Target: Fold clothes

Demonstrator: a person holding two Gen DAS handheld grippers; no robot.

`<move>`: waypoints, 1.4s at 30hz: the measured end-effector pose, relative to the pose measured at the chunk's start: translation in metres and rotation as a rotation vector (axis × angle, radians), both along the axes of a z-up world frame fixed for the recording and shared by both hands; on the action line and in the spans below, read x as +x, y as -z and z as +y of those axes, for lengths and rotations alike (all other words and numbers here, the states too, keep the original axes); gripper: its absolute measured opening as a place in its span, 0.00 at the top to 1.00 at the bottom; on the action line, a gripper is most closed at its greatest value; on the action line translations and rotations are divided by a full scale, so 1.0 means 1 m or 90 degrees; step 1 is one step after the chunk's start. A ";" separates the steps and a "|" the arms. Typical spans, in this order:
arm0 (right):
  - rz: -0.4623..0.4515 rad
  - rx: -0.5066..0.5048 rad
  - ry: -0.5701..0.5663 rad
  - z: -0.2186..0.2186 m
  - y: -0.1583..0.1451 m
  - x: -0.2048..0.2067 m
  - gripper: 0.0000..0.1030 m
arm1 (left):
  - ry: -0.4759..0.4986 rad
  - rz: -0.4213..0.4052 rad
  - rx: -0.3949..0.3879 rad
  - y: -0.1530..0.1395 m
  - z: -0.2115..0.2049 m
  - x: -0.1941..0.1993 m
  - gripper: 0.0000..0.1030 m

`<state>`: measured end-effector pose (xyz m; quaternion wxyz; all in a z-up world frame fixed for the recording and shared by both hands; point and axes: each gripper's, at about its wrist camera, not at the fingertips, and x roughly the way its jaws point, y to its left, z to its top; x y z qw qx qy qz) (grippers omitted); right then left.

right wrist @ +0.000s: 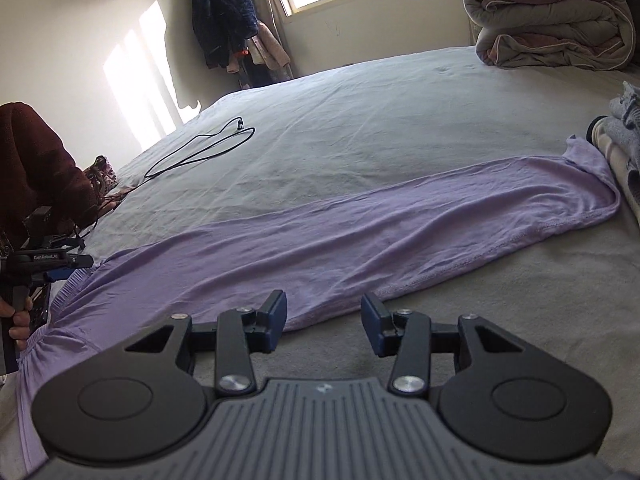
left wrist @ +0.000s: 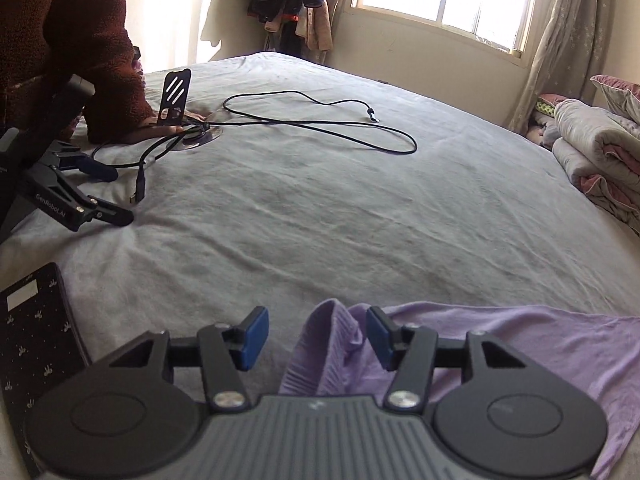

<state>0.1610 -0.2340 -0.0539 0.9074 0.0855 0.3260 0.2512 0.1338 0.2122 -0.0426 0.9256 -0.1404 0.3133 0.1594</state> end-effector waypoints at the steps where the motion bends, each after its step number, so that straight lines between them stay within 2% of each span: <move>1: 0.005 -0.010 -0.002 0.005 -0.001 -0.003 0.55 | -0.001 0.001 -0.004 0.003 0.005 0.000 0.47; 5: 0.014 -0.052 -0.006 0.023 -0.005 -0.018 0.55 | 0.014 -0.006 -0.040 0.010 0.017 0.006 0.50; 7: 0.017 -0.059 -0.004 0.027 -0.008 -0.025 0.55 | 0.025 -0.006 -0.044 0.010 0.019 0.009 0.68; 8: 0.020 -0.058 0.000 0.028 -0.009 -0.029 0.55 | 0.031 -0.005 -0.041 0.010 0.019 0.010 0.84; 10: 0.025 -0.057 0.008 0.029 -0.011 -0.035 0.55 | 0.032 -0.008 -0.029 0.008 0.020 0.010 0.94; 11: 0.027 -0.056 0.012 0.030 -0.012 -0.038 0.55 | 0.027 -0.013 -0.017 0.006 0.021 0.009 0.94; 14: 0.040 -0.051 0.024 0.029 -0.012 -0.044 0.55 | -0.004 -0.012 0.008 0.006 0.031 0.010 0.94; 19: 0.058 -0.050 0.035 0.034 -0.015 -0.056 0.55 | -0.030 0.001 -0.008 0.007 0.037 0.008 0.89; 20: 0.058 -0.050 0.035 0.034 -0.016 -0.061 0.55 | -0.035 -0.003 -0.017 0.004 0.038 0.004 0.85; 23: 0.055 -0.056 0.034 0.036 -0.023 -0.075 0.55 | -0.050 -0.026 -0.044 -0.006 0.039 -0.018 0.60; 29: 0.047 -0.071 0.048 0.038 -0.033 -0.122 0.53 | -0.041 -0.064 -0.059 -0.030 0.023 -0.083 0.60; 32: 0.053 -0.075 0.074 0.034 -0.034 -0.149 0.52 | -0.028 -0.067 -0.068 -0.036 0.013 -0.114 0.60; 42: 0.075 -0.104 0.183 -0.010 -0.022 -0.220 0.50 | 0.018 -0.039 -0.073 -0.026 -0.002 -0.183 0.60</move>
